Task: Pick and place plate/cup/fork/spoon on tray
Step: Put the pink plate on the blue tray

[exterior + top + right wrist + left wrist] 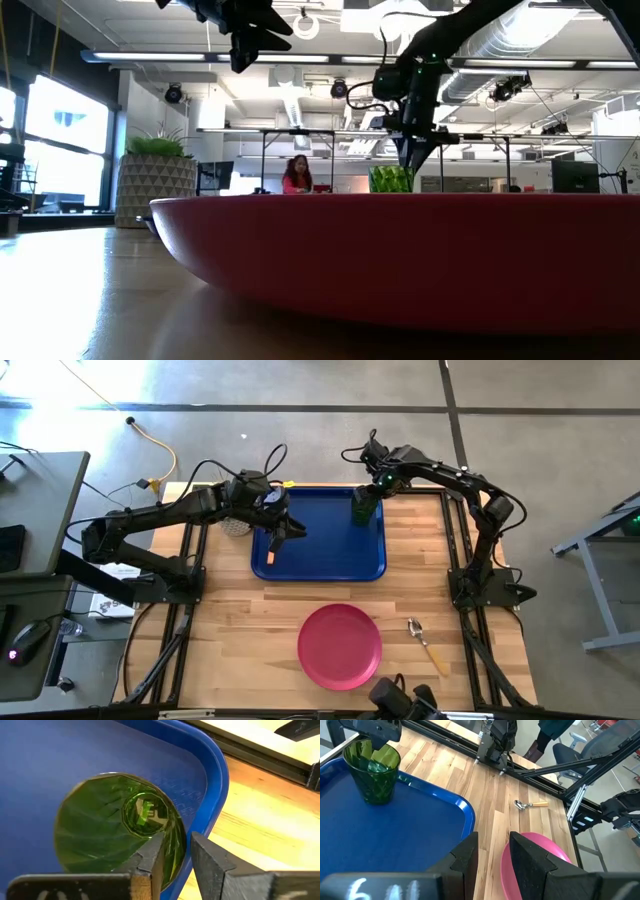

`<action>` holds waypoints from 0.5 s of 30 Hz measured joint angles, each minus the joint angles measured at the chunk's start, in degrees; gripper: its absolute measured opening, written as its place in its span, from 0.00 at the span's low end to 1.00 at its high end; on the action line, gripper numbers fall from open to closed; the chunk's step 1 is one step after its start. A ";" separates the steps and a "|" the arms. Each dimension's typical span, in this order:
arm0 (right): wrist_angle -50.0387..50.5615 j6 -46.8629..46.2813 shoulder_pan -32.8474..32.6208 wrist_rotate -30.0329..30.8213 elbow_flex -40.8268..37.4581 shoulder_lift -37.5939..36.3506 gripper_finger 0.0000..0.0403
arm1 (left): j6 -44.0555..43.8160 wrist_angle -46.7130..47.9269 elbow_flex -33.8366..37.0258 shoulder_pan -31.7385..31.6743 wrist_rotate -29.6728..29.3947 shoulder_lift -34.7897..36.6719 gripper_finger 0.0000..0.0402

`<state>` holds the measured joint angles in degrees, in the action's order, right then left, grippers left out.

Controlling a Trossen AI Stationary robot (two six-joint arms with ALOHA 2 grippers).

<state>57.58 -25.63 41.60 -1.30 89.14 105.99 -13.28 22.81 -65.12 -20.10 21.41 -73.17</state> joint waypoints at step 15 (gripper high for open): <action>0.31 -2.60 -0.07 -0.11 0.01 -8.08 0.22 | 0.03 0.04 0.00 0.00 -0.78 0.00 0.25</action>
<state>57.89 -28.23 41.54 -1.41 89.14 97.91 -13.25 22.85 -65.12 -20.10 20.63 -73.17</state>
